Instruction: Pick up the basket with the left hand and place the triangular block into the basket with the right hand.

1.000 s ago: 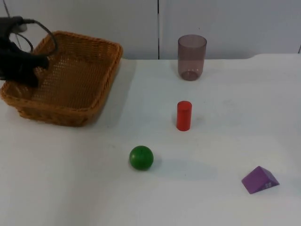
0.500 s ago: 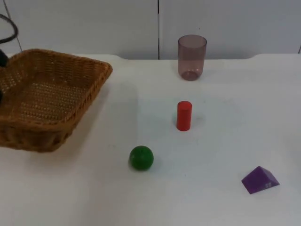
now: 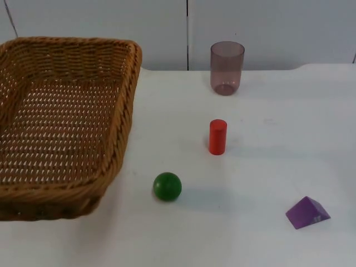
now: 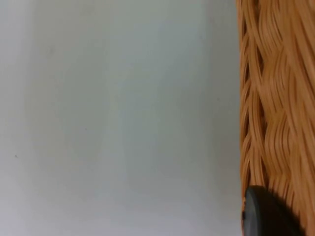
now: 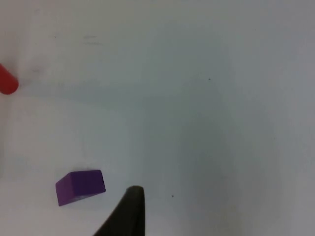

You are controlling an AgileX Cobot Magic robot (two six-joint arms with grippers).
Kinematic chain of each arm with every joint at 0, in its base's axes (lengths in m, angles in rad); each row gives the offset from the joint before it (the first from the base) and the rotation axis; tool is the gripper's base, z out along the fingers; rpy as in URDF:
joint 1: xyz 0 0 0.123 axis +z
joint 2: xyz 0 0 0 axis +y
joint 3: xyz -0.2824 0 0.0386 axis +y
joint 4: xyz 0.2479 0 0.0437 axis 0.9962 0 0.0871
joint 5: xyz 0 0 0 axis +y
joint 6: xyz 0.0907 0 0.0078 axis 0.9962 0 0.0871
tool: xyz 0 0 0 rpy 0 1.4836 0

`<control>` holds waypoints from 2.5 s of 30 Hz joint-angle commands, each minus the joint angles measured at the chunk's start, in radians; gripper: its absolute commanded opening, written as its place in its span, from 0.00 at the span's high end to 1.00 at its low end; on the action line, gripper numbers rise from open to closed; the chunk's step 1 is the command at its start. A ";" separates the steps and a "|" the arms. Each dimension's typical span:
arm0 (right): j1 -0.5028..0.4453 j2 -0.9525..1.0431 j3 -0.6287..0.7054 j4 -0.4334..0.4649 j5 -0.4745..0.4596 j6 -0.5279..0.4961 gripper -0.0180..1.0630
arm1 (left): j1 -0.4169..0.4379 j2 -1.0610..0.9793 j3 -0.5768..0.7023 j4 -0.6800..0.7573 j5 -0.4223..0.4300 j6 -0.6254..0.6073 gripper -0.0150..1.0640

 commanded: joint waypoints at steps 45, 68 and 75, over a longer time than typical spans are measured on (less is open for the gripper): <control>0.462 0.702 -0.368 -0.030 0.109 -0.124 0.01 | 0.002 -0.042 0.014 -0.066 0.034 0.008 0.99; 0.462 1.063 -0.387 -0.078 0.046 -0.806 0.01 | 0.002 -0.042 0.014 -0.064 -0.014 0.008 0.99; 0.462 1.143 -0.412 -0.126 0.014 -0.833 0.08 | 0.002 -0.042 0.014 -0.061 -0.012 0.008 0.99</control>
